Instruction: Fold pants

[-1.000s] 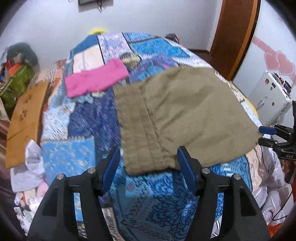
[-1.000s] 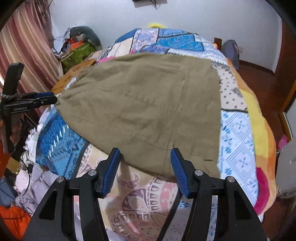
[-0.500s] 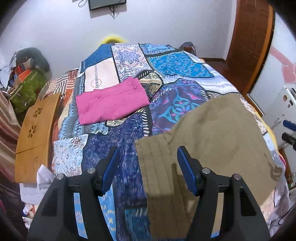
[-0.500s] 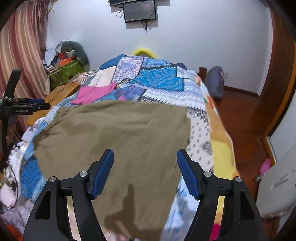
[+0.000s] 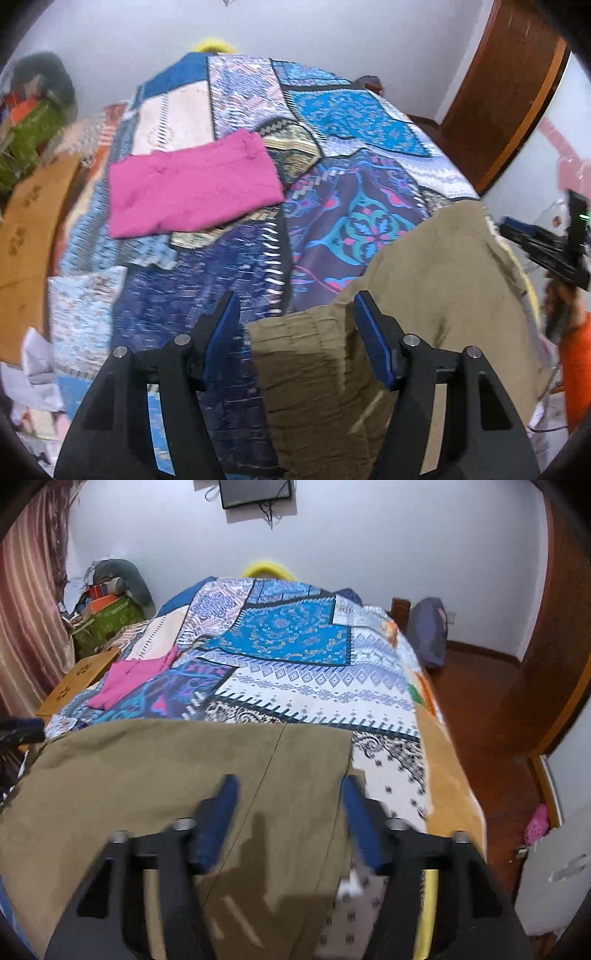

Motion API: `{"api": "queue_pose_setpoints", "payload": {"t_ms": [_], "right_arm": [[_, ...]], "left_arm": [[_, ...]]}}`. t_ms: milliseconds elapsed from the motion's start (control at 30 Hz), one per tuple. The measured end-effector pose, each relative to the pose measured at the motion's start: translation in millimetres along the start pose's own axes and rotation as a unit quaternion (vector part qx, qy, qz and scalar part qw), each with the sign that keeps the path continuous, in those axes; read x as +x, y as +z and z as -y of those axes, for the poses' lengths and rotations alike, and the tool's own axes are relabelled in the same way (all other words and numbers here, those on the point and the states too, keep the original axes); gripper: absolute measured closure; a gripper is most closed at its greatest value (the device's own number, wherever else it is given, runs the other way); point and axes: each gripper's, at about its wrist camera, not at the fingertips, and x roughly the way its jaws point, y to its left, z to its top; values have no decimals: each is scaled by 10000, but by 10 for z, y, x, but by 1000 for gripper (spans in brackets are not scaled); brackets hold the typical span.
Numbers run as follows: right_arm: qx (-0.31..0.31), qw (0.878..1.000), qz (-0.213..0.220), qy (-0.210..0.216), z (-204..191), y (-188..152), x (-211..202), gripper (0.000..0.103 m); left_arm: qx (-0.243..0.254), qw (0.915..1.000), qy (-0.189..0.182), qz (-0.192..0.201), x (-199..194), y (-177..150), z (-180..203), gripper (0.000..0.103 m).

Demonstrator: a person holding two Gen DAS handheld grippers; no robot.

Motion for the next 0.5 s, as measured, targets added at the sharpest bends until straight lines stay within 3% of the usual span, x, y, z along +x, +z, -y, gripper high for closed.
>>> {"api": "queue_pose_setpoints", "payload": {"t_ms": [67,267,333,367,500], "right_arm": [[-31,9999,-86,69,-3,55,138,75],[-294,9986,-443,-41,-72,73,504,75],[-277,9985,-453,-110,-28,60,555,71],[-265,9984,-463,-185,-14,55,562,64],[-111,9985,-524,-104,45,40,569,62]], "left_arm": [[61,10000,-1,-2,37,-1,14,39],[408,9976,551,-38,220,-32,18,39],[377,9975,597,-77,284,-26,-18,38],[358,9972,643,-88,318,-27,-33,38],[235,9966,788,-96,416,-57,-62,34]]}}
